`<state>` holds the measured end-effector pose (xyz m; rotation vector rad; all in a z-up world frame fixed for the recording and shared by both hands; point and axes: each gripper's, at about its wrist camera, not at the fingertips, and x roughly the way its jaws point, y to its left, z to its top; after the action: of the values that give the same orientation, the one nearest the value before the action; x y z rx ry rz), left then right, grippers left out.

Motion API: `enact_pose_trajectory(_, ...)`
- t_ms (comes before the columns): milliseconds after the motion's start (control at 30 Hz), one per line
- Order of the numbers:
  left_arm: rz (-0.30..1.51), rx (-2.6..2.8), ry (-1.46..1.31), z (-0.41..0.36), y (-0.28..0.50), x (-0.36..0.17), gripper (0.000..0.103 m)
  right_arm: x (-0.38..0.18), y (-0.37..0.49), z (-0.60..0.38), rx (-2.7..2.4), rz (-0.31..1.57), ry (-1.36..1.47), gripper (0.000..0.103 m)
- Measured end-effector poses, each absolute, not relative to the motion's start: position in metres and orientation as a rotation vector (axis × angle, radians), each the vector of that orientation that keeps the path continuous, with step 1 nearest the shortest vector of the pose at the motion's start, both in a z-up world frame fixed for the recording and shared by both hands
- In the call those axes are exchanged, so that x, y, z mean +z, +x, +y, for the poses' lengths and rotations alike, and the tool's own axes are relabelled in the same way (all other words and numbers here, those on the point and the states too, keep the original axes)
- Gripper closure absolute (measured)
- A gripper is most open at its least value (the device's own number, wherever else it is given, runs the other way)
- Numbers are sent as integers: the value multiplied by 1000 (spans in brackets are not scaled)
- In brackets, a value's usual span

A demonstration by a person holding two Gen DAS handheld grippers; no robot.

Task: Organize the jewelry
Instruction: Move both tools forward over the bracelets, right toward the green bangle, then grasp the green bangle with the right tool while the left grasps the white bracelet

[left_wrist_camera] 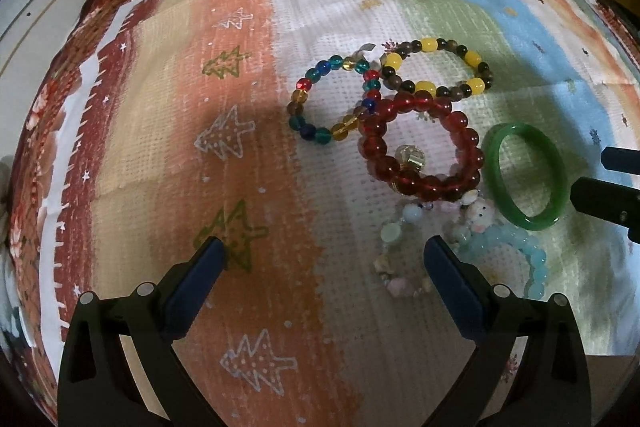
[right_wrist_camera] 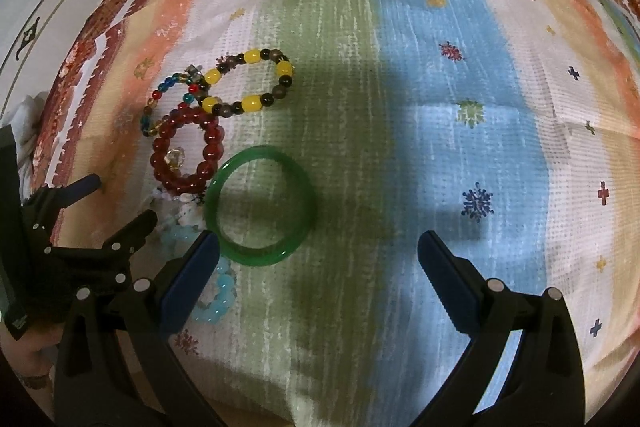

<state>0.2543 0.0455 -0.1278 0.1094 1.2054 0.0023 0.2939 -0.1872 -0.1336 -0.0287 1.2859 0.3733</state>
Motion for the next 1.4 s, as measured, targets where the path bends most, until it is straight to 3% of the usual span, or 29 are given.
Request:
enact_pose_trajectory(300, 1208, -23, 127, 42, 258, -135, 6, -152, 299, -181, 337, 1339, -86, 16)
enact_pose_trajectory(400, 1205, -54, 128, 40, 258, -135, 14, -153, 301, -179, 320, 1336, -107, 22)
enact_pose_trajectory(567, 1212, -118, 125, 33, 255, -134, 37, -155, 305, -179, 304, 1333, -124, 34)
enact_pose_trajectory(633, 1210, -143, 124, 31, 254, -133, 48, -155, 305, -179, 302, 1324, -124, 45)
enact_pose_trajectory(733, 1210, -161, 127, 28, 254, -132, 85, -152, 305, -183, 310, 1322, -122, 70)
enact_pose_trajectory(767, 1212, -161, 124, 29, 254, -132, 92, -152, 306, -183, 316, 1322, -120, 87)
enact_pose_trajectory(800, 1213, -164, 118, 30, 254, -131, 92, -151, 306, -184, 322, 1325, -109, 94)
enact_pose_trajectory(1400, 1123, -207, -39, 52, 239, -77, 92, -115, 289, -183, 380, 1243, -116, 93)
